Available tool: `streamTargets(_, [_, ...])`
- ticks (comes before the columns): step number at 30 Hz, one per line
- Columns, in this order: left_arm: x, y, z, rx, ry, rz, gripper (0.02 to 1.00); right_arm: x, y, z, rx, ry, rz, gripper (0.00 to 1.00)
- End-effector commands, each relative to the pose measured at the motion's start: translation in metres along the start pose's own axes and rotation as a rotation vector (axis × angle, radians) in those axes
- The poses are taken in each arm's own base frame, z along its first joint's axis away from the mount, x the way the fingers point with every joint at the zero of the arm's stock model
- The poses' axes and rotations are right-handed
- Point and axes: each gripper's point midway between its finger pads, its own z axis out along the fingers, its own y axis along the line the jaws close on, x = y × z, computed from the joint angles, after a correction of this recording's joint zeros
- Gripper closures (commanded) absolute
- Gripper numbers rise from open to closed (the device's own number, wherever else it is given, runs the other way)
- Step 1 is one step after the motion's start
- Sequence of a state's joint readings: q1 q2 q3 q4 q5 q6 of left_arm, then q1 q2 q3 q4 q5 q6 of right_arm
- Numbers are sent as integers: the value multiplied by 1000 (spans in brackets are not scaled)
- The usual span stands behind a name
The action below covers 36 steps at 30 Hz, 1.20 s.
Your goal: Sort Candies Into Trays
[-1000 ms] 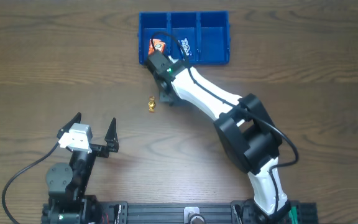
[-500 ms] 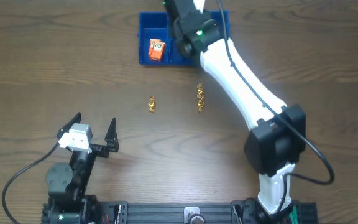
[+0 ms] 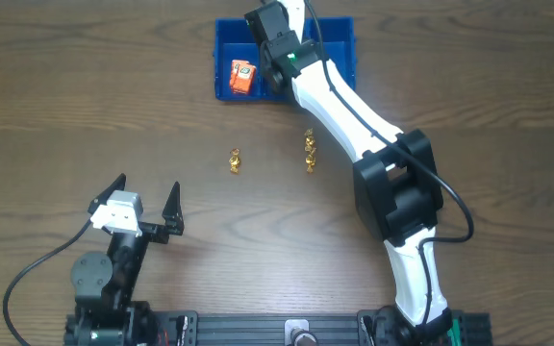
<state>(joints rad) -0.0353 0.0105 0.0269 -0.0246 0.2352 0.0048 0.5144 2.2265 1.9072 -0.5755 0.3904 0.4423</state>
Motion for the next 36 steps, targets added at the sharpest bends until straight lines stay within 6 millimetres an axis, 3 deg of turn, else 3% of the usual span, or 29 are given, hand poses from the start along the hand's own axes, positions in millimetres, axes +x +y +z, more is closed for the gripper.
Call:
streamTargets(1, [16, -2, 1, 19, 44, 6, 20, 1, 1, 3, 0, -3, -8, 794])
streamTargets(3, [16, -2, 1, 19, 44, 6, 20, 1, 1, 3, 0, -1, -9, 717])
streamTargets(4, [16, -2, 1, 19, 44, 6, 20, 1, 1, 3, 1, 0, -10, 627])
streamTargets(7, [16, -2, 1, 19, 44, 6, 20, 2, 1, 3, 2, 4, -12, 40])
streamTargets(8, [16, -2, 1, 19, 44, 6, 20, 3, 1, 3, 2, 5, -13, 1])
streamTargets(15, [16, -2, 1, 19, 44, 6, 20, 3, -1, -1, 2, 15, -16, 1])
streamTargets(21, [16, -2, 1, 19, 44, 7, 20, -15, 6, -55, -53, 11, -15, 1])
streamTargets(22, [16, -2, 1, 19, 44, 6, 23, -9, 19, -78, -106, 37, -42, 1])
streamTargets(24, [16, -2, 1, 19, 44, 6, 20, 9, 38, -100, -140, 78, -95, 1])
streamTargets(28, [16, -2, 1, 19, 44, 6, 23, 64, 72, -121, -150, 196, -172, 1])
streamTargets(32, [16, -2, 1, 19, 44, 6, 20, 114, 96, -118, -134, 290, -236, 1])
streamTargets(36, [16, -2, 1, 19, 44, 6, 23, 155, 98, -93, -63, 389, -196, 1])
